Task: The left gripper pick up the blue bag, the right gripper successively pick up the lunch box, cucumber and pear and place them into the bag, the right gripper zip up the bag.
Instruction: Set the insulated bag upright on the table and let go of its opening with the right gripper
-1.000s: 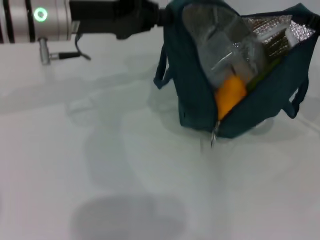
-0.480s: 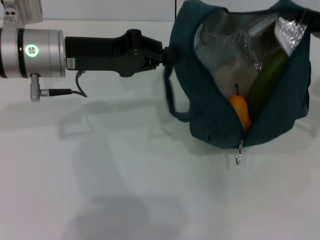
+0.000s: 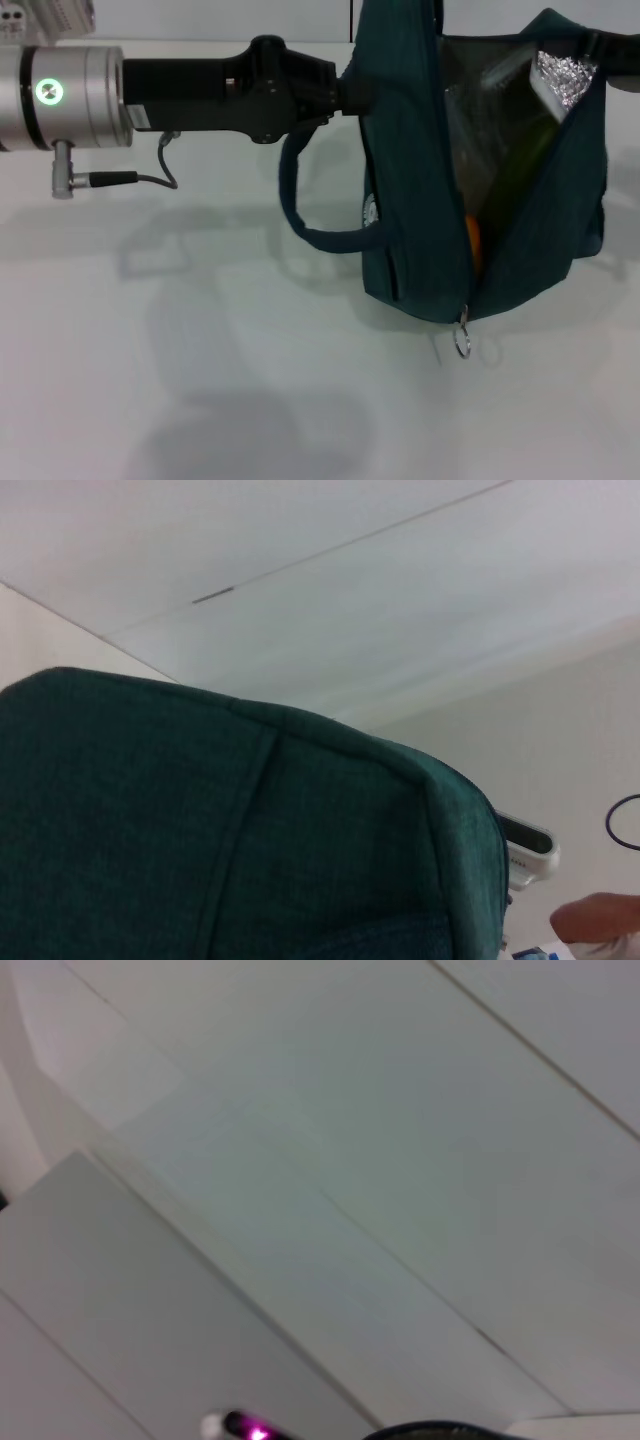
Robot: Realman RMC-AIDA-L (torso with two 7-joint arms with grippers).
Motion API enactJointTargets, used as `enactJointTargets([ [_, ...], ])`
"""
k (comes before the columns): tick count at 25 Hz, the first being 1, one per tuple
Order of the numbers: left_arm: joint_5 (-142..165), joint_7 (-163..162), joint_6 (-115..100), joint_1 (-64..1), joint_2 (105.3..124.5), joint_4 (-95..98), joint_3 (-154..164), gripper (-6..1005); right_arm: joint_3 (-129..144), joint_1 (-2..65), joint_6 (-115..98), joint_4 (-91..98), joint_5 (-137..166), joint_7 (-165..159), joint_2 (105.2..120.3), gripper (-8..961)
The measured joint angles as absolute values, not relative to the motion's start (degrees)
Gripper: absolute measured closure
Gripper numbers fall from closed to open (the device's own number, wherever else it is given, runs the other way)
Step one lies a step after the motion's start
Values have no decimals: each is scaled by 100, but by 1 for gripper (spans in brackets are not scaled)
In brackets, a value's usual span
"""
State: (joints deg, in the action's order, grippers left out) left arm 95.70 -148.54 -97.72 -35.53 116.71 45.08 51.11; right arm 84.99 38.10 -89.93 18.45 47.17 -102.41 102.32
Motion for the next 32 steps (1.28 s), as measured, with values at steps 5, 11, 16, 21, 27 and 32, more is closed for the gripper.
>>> enactJointTargets([
  [5,9539,-14868,-9802,-3591,11672,4456,5119,931,8501,3814,-9094,1845,4717,-10357,10209,905],
  [11,9665,-14529,-9631,-3644,11636,3930,5115,931,8523,3782,-8843,1644,4825,-10396,10270,900],
  [16,9711,-14313,-9511,-3609,11631,3826,5113,930,8517,3815,-8400,1528,5159,-10388,10479,895],
  [21,9713,-14122,-9471,-3562,11629,3760,5117,930,8512,3872,-8097,1564,5435,-10368,10681,891],
  [27,9713,-13851,-9463,-3505,11611,3735,5117,930,8473,3918,-7948,1550,5493,-10370,10769,886],
  [32,9713,-13630,-9463,-3402,11537,3717,5100,930,8289,3892,-7940,1572,5488,-10365,10794,881],
])
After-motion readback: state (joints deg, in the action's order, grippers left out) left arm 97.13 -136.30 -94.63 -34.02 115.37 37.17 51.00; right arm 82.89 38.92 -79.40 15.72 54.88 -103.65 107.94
